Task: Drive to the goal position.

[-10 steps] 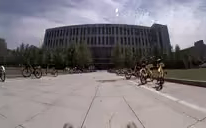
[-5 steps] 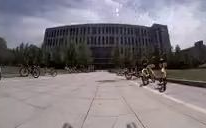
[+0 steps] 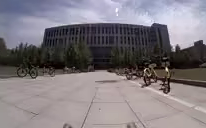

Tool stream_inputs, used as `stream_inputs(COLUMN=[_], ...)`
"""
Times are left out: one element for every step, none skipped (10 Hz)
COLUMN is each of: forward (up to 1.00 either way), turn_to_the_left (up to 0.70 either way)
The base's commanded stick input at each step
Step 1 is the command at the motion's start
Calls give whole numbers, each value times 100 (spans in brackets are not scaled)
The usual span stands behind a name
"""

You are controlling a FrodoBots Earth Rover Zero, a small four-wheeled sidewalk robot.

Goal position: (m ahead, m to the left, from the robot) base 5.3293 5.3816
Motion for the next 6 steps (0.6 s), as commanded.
stream_inputs(forward=[45,45,45,45,45,45], turn_to_the_left=[0,0,0,0,0,0])
